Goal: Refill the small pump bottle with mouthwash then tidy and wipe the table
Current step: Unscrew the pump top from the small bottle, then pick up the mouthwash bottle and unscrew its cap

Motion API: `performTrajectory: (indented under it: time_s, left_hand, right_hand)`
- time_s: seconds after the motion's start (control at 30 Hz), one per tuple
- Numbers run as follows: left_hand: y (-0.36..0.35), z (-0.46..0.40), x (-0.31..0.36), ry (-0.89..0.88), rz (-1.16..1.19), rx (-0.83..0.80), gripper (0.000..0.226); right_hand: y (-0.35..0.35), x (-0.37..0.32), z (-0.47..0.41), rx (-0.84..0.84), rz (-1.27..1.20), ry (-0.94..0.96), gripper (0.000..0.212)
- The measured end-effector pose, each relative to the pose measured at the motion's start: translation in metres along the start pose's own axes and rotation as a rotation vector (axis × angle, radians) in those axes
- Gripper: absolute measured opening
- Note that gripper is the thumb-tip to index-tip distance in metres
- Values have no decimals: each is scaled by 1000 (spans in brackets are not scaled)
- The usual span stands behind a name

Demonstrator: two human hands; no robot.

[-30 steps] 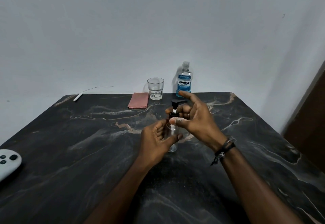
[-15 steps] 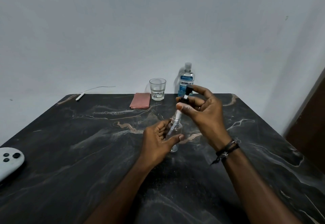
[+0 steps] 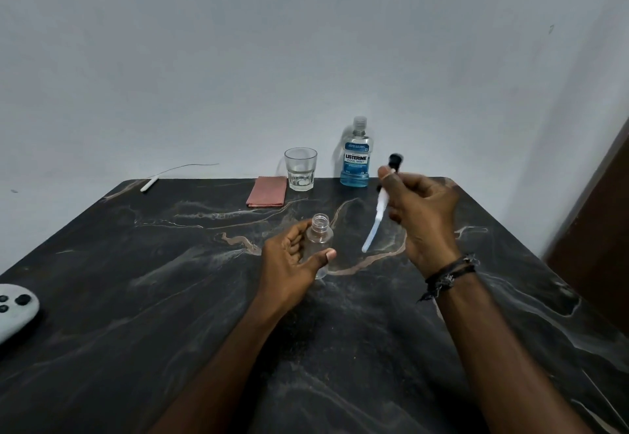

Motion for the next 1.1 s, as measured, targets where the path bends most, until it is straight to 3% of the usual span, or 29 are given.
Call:
performTrajectory:
  time_s: [0.2,0.37,0.87,1.1]
  left_hand:
    - [1,-1,-3,22,-13,15,58]
    - [1,1,-3,13,-24,25,61]
    - [2,4,-1,34,-45,27,57]
    - [2,2,-3,70,-15,-1,55]
  right_hand:
    - [-18,43,18,-358,624,-80,33]
    - [-26,64,30,-482,1003,-77,44]
    - [-29,76,31,-557,1092,14,50]
    - [-26,63,-12,-684,1168,-36,57]
Point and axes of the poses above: each hand's wrist, its own z-axis away from the middle knuckle, its own y-axis out of the back of the hand, x = y × z, the point moved 5 cm from there along -z, towards the middle knuckle, and after that the axes turned 12 degrees about y, right-handed, at the moved point
